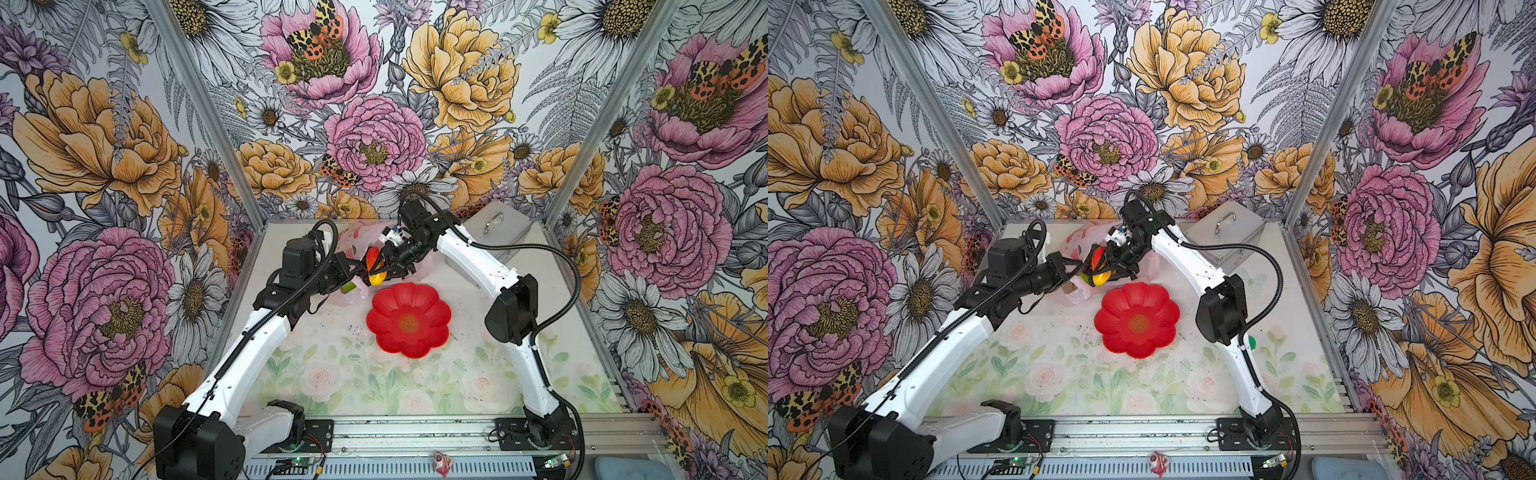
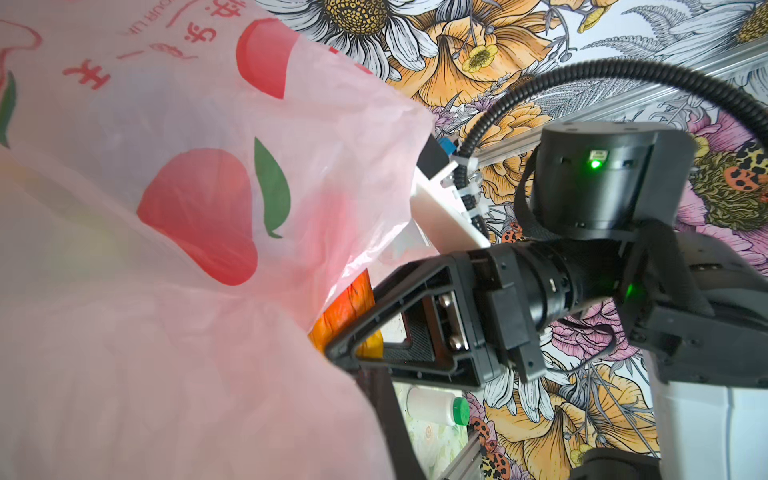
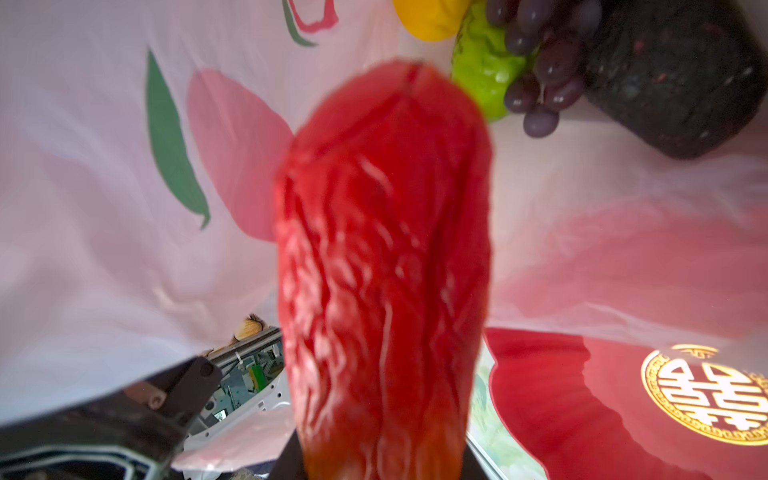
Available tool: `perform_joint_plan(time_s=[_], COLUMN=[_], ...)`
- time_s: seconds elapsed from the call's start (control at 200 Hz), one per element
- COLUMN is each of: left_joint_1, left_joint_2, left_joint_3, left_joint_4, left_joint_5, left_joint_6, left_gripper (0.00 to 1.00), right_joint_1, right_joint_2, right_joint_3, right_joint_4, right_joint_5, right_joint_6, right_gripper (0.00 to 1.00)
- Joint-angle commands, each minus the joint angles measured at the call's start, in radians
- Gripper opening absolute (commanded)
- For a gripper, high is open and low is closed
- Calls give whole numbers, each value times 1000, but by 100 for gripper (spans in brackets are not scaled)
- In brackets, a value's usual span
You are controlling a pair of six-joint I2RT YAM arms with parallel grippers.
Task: Place the fruits into the plastic bag
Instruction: 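Lift the mango from the bowl and carry it over the pink bag's opening, then lower the mango into the pink bag and open the right gripper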
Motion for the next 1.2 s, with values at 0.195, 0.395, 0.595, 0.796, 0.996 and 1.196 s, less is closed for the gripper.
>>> perform_joint_plan(time_s=[0.195,0.395,0.595,0.796,0.996,1.196], left_joint_1=[-14,-13,-10,-1,10,25], left_joint_2=[-10,-18,-17,-18,-15,-14], left_joint_3=[-15,-24,-27,-31,-32,-32], left_joint_4=[26,25,25,25,27,27], left_joint_5=[-26,-27,-25,-21,-11,5], left_joint_6=[-4,-7,-6,-4,-4,-4], left_gripper=[0,0,0,0,0,0], right_joint_1=[-4,7,34,62,88,88], right_joint_2=[97,105,118,139,158,196], right_joint_3=[134,133,133,133,129,131], right_joint_4=[110,188,255,280,280,283], right_joint_5=[166,313,443,524,539,511], right_joint_6=[113,112,78,26,-39,-29], right_gripper=[20,20,20,21,21,24])
